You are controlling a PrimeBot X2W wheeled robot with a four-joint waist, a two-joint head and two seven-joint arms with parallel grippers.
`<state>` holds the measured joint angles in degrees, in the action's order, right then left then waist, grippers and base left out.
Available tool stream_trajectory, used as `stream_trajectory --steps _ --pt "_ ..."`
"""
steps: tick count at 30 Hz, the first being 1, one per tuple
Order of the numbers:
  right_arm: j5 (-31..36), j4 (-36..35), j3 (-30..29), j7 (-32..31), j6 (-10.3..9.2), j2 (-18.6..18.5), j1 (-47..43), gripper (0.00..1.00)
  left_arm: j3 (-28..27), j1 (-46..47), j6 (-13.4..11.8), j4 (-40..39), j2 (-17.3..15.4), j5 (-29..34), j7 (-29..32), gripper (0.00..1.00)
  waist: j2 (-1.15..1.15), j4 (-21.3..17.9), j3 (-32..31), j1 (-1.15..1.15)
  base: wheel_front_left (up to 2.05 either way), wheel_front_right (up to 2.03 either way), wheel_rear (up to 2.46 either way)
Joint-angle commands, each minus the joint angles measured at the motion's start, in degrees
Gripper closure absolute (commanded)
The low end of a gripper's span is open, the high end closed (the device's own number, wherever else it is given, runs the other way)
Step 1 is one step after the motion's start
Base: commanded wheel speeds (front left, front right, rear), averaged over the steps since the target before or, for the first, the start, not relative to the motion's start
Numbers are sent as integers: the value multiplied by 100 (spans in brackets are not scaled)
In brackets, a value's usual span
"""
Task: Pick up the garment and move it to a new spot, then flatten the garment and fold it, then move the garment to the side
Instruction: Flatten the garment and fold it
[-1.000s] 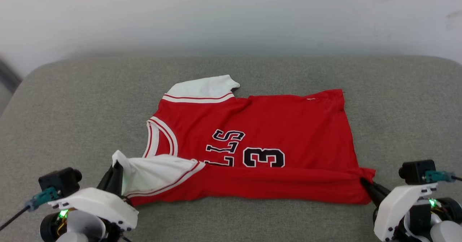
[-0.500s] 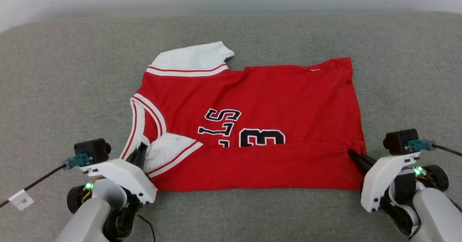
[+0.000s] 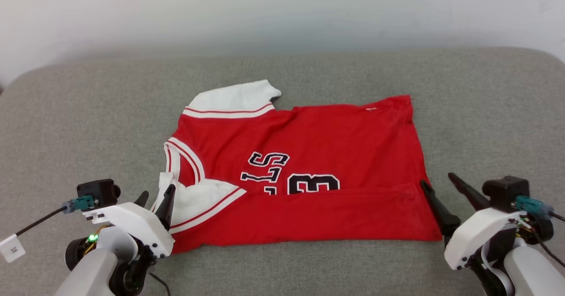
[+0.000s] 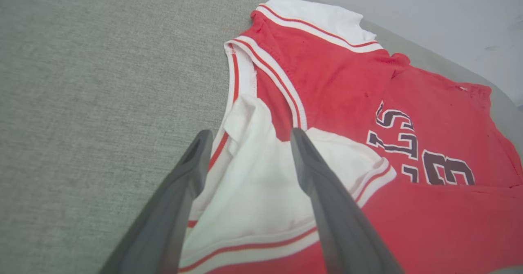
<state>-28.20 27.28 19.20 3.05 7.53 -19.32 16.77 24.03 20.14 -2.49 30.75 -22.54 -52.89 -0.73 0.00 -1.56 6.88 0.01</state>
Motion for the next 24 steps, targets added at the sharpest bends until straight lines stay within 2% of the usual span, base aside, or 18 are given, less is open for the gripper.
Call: stream_trajectory --steps 1,7,10,15,19,24 --pt "124 -146 -97 310 -8 -39 -154 0 47 -136 29 -159 -157 20 149 0 0 -60 -253 -1 0 0 0" --pt "507 -720 -549 735 -8 59 -610 0 236 -398 -61 -817 -764 -119 1285 0 0 -134 -558 -1 0 0 0" --pt "697 -1069 -777 688 -7 200 -843 0 280 -535 -169 -1131 -1132 -302 2062 0 0 -209 -581 -1 0 0 0" --pt "936 -1661 -995 495 -7 447 -1098 0 346 -715 -372 -1526 -1551 -619 3097 0 0 -370 -379 -1 0 0 0" --pt "1063 -1968 -1097 424 -7 562 -1143 0 394 -697 -437 -1680 -1657 -735 3492 0 0 -456 -167 -1 0 0 0" --pt "1165 -2265 -1194 374 -7 686 -1134 0 367 -571 -525 -1640 -1585 -890 3731 0 0 -564 154 -1 0 0 0"
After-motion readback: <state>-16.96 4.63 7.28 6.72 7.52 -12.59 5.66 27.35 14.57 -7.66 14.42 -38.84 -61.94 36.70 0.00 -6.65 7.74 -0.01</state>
